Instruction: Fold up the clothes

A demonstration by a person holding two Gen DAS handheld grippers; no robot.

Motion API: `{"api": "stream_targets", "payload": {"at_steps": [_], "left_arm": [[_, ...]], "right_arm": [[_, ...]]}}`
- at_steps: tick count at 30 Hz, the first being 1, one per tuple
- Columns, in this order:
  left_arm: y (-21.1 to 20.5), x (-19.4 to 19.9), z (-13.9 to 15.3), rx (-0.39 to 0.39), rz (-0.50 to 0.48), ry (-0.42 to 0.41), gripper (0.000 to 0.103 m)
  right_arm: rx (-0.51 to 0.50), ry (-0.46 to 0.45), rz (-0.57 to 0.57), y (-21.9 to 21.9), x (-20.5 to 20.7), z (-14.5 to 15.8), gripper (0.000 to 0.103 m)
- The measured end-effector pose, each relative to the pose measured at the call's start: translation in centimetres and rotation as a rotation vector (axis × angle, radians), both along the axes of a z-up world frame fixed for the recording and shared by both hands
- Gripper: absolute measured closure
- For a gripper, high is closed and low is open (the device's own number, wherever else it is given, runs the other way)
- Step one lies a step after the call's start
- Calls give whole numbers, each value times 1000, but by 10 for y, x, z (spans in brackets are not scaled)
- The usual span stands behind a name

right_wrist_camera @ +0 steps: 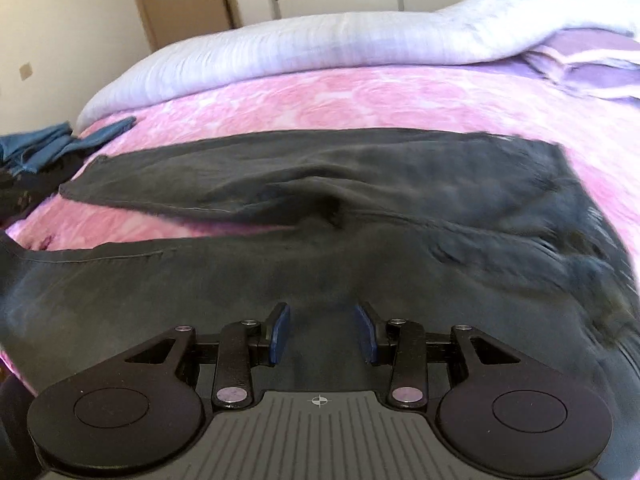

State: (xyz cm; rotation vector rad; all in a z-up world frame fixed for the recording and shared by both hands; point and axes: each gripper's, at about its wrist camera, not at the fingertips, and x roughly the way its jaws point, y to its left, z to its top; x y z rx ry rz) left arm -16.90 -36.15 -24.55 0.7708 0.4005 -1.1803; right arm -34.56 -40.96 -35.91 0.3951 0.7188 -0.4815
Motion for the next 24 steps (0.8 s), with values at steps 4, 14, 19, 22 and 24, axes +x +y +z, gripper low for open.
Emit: {"api": "stream_targets", "payload": {"at_steps": [4, 14, 19, 22, 24], "left_arm": [[-13, -79, -4, -29, -134, 6, 55], [-93, -204, -21, -23, -315, 81, 54], [-127, -235, -55, 94, -330, 37, 55], [-132, -235, -70, 101, -306, 59, 51], [-132, -226, -71, 81, -267, 117, 47]], "right_arm": [[-51, -70, -101, 3, -63, 19, 63], [-63, -153, -228, -72, -159, 36, 63], [-49, -112, -106, -136, -122, 28, 63], [-20, -17, -48, -171, -100, 6, 63], [-27, 60, -21, -188, -89, -12, 63]]}}
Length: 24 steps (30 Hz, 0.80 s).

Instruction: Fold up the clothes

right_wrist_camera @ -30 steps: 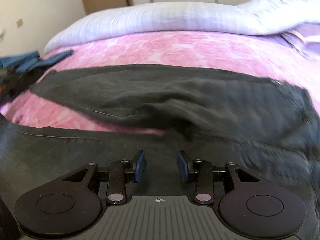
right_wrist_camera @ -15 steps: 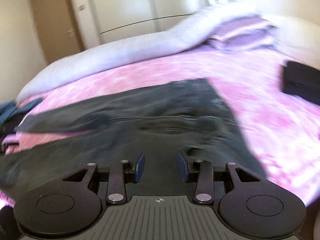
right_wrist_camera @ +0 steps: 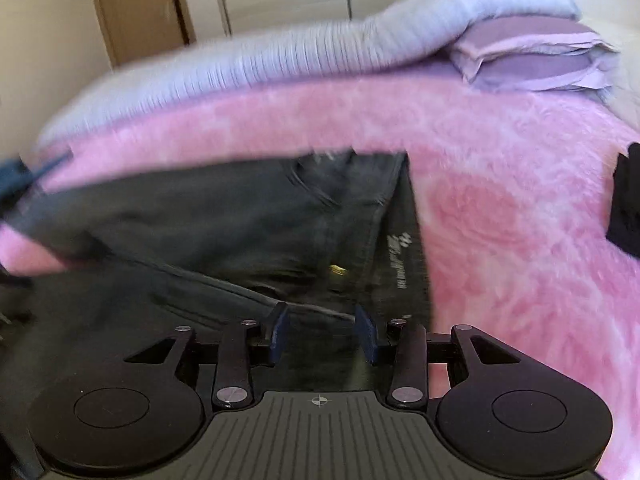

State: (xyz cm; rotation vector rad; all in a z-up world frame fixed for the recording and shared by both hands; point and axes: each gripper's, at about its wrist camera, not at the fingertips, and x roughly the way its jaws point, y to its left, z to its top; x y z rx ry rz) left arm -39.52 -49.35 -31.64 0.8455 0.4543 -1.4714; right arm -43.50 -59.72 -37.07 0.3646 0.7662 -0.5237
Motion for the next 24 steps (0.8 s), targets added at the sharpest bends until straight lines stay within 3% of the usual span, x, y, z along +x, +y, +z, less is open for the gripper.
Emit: {"api": "stream_targets", "payload": {"at_steps": [2, 5, 8, 12, 17, 21, 24], "left_arm": [[0, 7, -1, -5, 30, 53, 47], [3, 5, -3, -24, 33, 50, 47], [3, 4, -1, -34, 40, 46, 47], [6, 0, 7, -66, 42, 18, 54], [0, 0, 12, -93, 55, 38, 54], [2, -7, 20, -121, 16, 66, 54], [2, -15, 23, -125, -22, 47, 54]], "right_arm": [[-6, 35, 44, -5, 3, -13, 62], [45, -33, 36, -6, -12, -20, 61], [94, -109, -18, -4, -31, -19, 92], [25, -197, -39, -1, -46, 9, 94], [-38, -171, -4, -18, -26, 18, 96], [27, -106, -25, -43, -8, -18, 97], [79, -155, -63, -48, -16, -24, 97]]}}
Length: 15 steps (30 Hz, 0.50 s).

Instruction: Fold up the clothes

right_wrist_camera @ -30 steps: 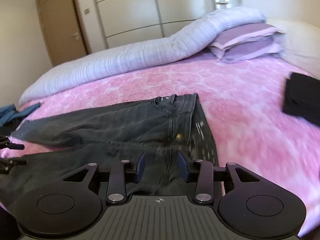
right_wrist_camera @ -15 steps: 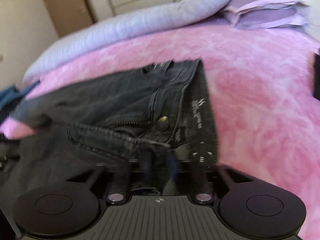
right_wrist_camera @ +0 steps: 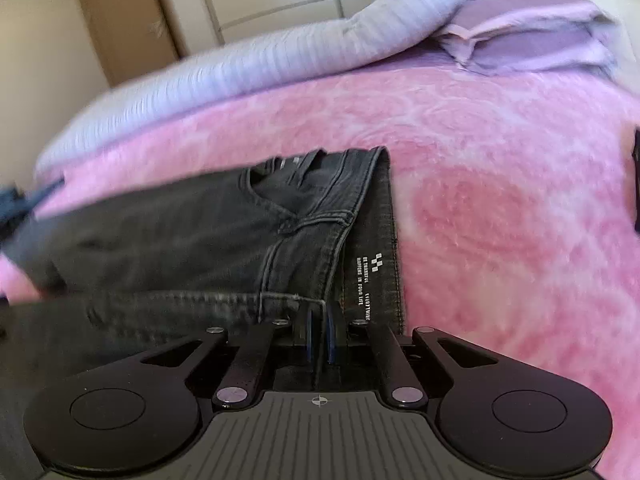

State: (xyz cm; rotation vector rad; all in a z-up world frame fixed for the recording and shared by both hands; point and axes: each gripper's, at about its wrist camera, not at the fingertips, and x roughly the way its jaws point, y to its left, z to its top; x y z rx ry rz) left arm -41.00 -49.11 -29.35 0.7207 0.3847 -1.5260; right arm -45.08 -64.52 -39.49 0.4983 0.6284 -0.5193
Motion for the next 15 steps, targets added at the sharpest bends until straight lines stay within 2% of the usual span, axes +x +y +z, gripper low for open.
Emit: {"api": "stream_targets", "payload": {"at_steps": [2, 4, 6, 10, 12, 13, 15], "left_arm": [[-1, -2, -2, 6, -10, -1, 54], [-4, -4, -6, 16, -13, 5, 54], [-7, -6, -9, 21, -13, 12, 54], [-8, -11, -12, 17, -21, 38, 54], [-10, -13, -15, 20, -22, 38, 54], [-10, -14, -16, 20, -23, 38, 54], [-10, -15, -16, 16, -28, 43, 54]], "right_arm": [[9, -10, -9, 2, -8, 5, 93], [6, -12, 3, 3, -12, 8, 73], [10, -14, 27, 1, -11, 7, 60], [46, -40, 78, -9, 1, -2, 42], [60, -61, 86, -13, 6, -6, 41], [66, -70, 87, -15, 7, -7, 50], [101, -88, 91, -15, 9, -6, 75]]}}
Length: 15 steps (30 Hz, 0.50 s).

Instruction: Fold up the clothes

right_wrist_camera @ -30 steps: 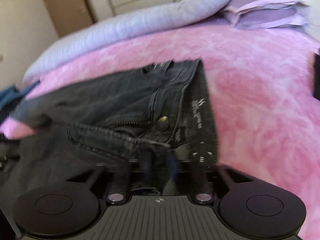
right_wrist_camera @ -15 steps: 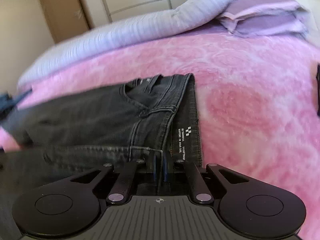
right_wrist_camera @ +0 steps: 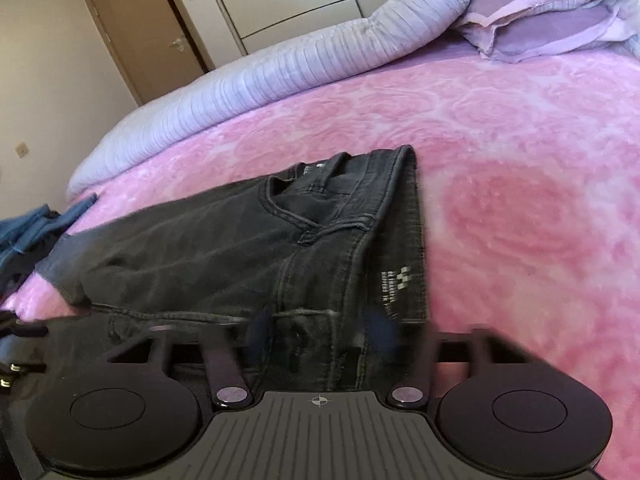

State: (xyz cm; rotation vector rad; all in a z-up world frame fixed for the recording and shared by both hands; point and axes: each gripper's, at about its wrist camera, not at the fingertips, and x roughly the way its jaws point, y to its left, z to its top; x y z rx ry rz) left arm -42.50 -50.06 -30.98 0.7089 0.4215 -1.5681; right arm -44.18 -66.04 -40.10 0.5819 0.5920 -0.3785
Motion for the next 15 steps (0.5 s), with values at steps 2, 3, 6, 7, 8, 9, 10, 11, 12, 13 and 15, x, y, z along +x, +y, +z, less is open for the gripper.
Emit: {"api": "stream_targets", "payload": {"at_steps": [2, 3, 6, 7, 8, 9, 10, 11, 12, 13, 15], "left_arm": [[-1, -2, 2, -12, -9, 6, 54], [-3, -4, 4, -21, -16, 9, 54], [-15, -10, 11, -46, -45, 17, 54], [-22, -13, 11, -49, -53, 15, 54], [-27, -15, 11, -49, -57, 11, 53], [-34, -17, 9, -42, -58, 4, 53], [-39, -17, 6, -30, -58, 0, 53], [-42, -17, 4, -20, -59, 1, 53], [-41, -16, 3, -14, -57, 3, 53], [-38, -14, 3, -10, -53, 4, 53], [-30, -11, 4, -6, -46, 2, 53]], "right_arm": [[-7, -15, -1, 6, -1, 10, 86], [-14, -45, -8, 7, -5, 19, 87], [-72, -73, -13, 1, -9, 48, 88], [-90, -54, -16, -4, -6, 50, 88], [-93, -27, -20, -10, -1, 48, 88], [-79, 12, -17, -17, 5, 40, 88], [-71, 64, -7, -20, 13, 28, 86], [-76, 110, -3, -20, 20, 16, 84], [-71, 119, -15, -18, 22, 10, 80], [-59, 106, -43, -18, 21, 9, 78], [-56, 98, -81, -13, 17, 11, 75]]}}
